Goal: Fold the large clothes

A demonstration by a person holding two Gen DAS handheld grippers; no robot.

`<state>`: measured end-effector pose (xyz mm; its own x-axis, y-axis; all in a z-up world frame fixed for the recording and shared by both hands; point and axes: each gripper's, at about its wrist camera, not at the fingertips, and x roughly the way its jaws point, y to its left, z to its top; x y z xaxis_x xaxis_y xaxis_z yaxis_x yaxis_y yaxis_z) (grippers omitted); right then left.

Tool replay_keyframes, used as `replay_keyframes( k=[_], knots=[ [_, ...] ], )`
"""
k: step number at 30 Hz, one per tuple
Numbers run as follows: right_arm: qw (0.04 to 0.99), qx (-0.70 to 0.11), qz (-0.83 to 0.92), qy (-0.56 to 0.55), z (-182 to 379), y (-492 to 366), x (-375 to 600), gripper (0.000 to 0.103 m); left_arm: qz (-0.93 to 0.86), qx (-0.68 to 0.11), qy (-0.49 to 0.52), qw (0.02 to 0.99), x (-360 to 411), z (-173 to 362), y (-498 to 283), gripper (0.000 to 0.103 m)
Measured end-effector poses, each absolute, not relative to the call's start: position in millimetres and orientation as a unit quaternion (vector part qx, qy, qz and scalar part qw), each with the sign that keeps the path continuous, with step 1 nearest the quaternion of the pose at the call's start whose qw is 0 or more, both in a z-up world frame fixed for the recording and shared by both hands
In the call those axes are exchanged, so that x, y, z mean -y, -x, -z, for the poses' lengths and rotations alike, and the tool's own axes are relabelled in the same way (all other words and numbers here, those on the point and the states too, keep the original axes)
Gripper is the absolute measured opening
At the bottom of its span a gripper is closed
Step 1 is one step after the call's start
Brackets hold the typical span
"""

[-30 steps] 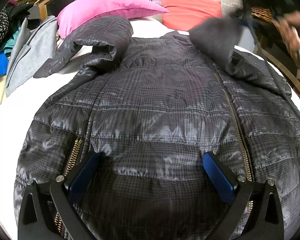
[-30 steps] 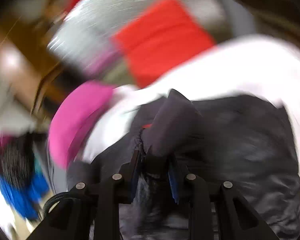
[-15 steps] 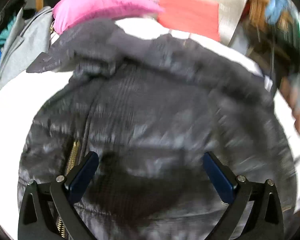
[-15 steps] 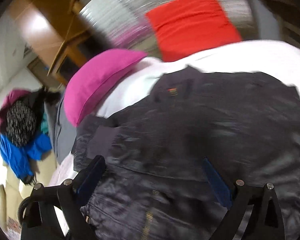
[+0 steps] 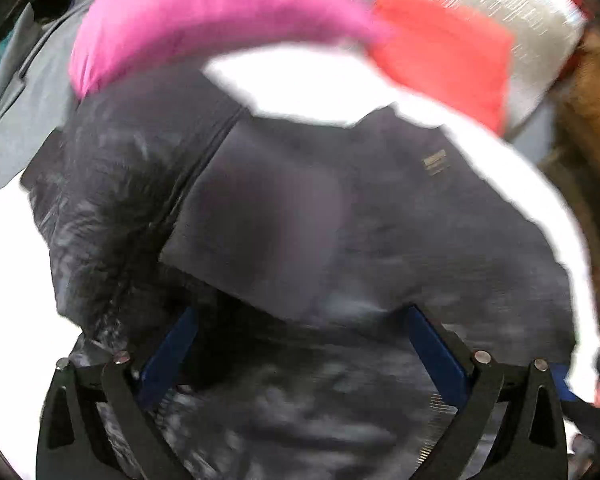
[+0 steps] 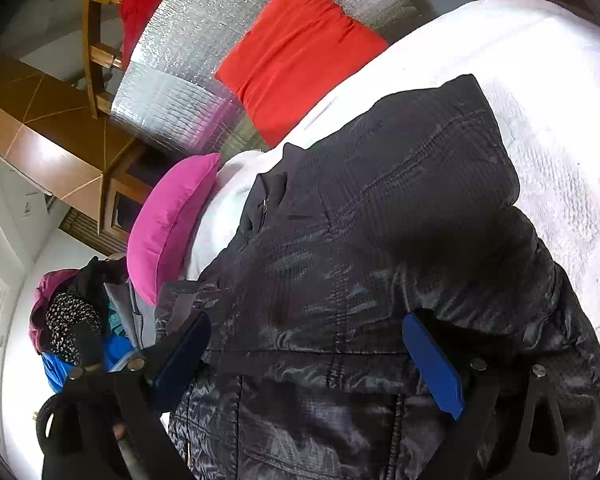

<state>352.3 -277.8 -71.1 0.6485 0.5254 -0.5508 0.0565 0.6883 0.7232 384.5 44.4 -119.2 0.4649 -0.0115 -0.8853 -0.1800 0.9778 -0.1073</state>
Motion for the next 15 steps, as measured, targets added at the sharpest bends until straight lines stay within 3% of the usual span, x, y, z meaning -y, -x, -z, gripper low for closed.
replay_keyframes(
  k=[5,15],
  knots=[
    [0.833,-0.410,-0.134,-0.347,65,-353,273,0.098,-0.056,-0.514,0.048,0.855,-36,117,-382,0.096],
    [0.867,-0.373,-0.121,-0.308,16,-346,255,0.098,0.005,-0.414,0.130,0.901,-85,52,-325,0.096]
  ],
)
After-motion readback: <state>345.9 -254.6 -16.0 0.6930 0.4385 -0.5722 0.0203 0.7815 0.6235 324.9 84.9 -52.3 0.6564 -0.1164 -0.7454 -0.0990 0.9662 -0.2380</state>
